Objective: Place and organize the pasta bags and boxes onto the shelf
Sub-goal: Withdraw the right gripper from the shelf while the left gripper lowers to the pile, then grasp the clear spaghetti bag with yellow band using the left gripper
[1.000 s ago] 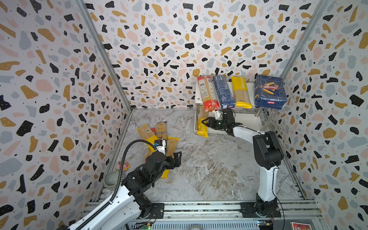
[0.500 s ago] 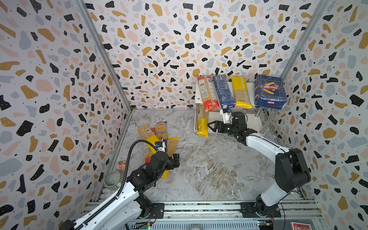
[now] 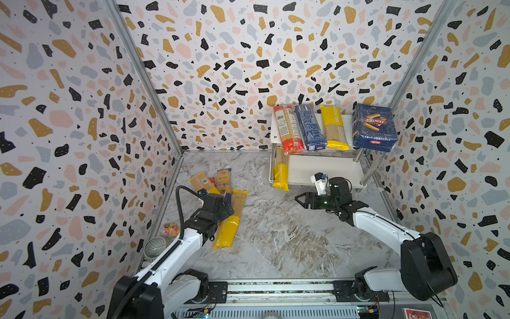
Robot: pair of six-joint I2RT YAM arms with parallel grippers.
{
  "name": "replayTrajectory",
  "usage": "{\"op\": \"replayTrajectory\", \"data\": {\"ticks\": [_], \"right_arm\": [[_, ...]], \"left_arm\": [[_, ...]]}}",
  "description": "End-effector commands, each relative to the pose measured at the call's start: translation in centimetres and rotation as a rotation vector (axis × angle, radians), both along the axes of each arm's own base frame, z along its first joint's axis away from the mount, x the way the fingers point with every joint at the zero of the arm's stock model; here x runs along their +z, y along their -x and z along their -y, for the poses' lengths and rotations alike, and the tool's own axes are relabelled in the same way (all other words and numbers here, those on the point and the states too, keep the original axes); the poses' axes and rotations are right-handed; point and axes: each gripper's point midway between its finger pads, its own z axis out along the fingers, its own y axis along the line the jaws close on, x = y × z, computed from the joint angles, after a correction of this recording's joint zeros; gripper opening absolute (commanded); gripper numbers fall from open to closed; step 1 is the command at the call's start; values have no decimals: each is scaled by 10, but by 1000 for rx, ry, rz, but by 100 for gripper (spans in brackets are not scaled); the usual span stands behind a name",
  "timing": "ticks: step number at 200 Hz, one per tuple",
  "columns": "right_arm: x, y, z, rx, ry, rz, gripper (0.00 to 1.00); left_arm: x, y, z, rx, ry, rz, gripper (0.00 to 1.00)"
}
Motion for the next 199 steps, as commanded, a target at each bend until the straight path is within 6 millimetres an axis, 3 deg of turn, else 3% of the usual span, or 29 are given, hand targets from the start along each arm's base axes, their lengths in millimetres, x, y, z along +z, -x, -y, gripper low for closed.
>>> {"op": "replayTrajectory", "data": {"ticks": [1,34,62,104,199], "right_arm": [[24,13,-2,31,-30,56,82],[31,20,3,34,-13,83,82],[34,25,2,52,-17,85,82],[34,31,3,66,-22,84,82],[43,39,14,73,-51,89,82]], "left_arm": [[24,-37,-10,37,-28,72,100],[23,-70,-35,124,-123,37,100],[6,-99,-63,176,-112,-22,99],[-21,-113,-83,197,-157,-116,100],[-101,-89,-50,78,-42,-279,100]]}}
